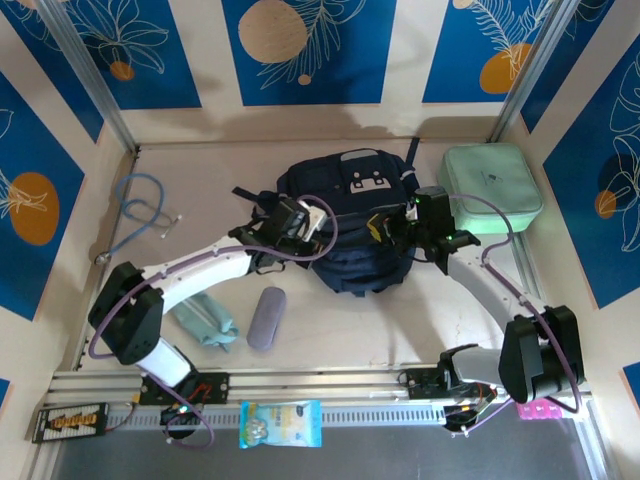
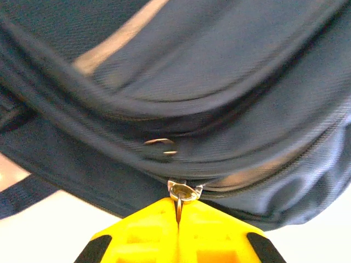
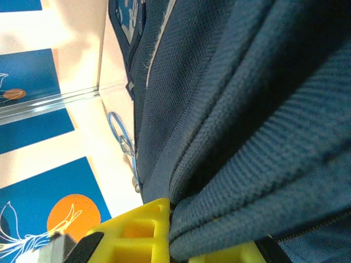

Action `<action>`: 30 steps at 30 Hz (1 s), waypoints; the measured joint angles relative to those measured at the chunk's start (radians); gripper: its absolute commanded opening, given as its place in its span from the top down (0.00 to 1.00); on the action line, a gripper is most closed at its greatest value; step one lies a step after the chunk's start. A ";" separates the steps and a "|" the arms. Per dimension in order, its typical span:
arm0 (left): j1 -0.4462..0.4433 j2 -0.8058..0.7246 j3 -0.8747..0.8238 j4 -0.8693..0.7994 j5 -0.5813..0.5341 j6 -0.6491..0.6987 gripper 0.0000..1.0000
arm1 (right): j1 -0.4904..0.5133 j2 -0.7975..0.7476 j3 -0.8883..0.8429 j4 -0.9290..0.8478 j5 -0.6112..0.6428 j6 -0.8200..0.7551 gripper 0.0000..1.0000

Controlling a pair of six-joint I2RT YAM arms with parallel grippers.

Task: Pack the student bag
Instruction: Unzip the student bag at the center of the table.

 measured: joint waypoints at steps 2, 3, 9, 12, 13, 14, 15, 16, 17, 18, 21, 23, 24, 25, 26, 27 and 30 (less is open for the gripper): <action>0.031 0.001 -0.002 0.003 0.008 0.012 1.00 | -0.002 -0.005 0.000 -0.002 -0.001 -0.004 0.97; 0.047 0.003 -0.002 0.007 0.015 0.021 1.00 | -0.002 -0.005 0.000 -0.002 -0.001 -0.005 0.97; 0.149 0.126 0.103 -0.013 0.040 0.089 1.00 | -0.008 -0.005 0.000 0.004 -0.009 -0.008 0.97; 0.192 0.206 0.180 -0.031 0.039 0.119 1.00 | -0.011 -0.004 0.000 0.008 -0.016 -0.008 0.97; 0.204 0.227 0.199 -0.032 0.039 0.124 1.00 | -0.013 -0.003 0.000 0.011 -0.019 -0.008 0.97; 0.213 0.243 0.213 -0.036 0.039 0.131 1.00 | -0.013 -0.001 0.000 0.013 -0.021 -0.008 0.97; 0.222 0.259 0.227 -0.041 0.040 0.134 1.00 | -0.013 0.002 0.000 0.013 -0.023 -0.007 0.97; 0.228 0.272 0.240 -0.041 0.042 0.134 1.00 | -0.013 0.005 0.000 0.014 -0.024 -0.007 0.97; 0.231 0.281 0.248 -0.042 0.045 0.134 1.00 | -0.013 0.007 0.000 0.015 -0.024 -0.007 0.97; 0.234 0.286 0.253 -0.042 0.049 0.134 0.93 | -0.013 0.009 0.000 0.017 -0.026 -0.007 0.97; 0.239 0.284 0.254 -0.045 0.051 0.128 0.49 | -0.013 0.011 0.000 0.020 -0.026 -0.008 0.97; 0.247 0.272 0.245 -0.048 0.029 0.100 0.36 | -0.012 0.018 0.000 0.025 -0.026 -0.008 0.96; 0.253 0.254 0.229 -0.048 0.010 0.075 0.32 | -0.009 0.027 0.000 0.029 -0.026 -0.010 0.96; 0.260 0.227 0.203 -0.049 -0.014 0.055 0.28 | 0.000 0.040 0.000 0.031 -0.026 -0.013 0.96; 0.267 0.197 0.175 -0.054 -0.034 0.034 0.26 | 0.008 0.052 0.001 0.031 -0.024 -0.016 0.96; 0.277 0.157 0.140 -0.068 -0.059 0.010 0.24 | 0.018 0.070 0.004 0.029 -0.018 -0.019 0.96; 0.316 0.016 0.031 -0.103 -0.120 -0.060 0.15 | 0.056 0.133 0.019 0.034 -0.001 -0.027 0.96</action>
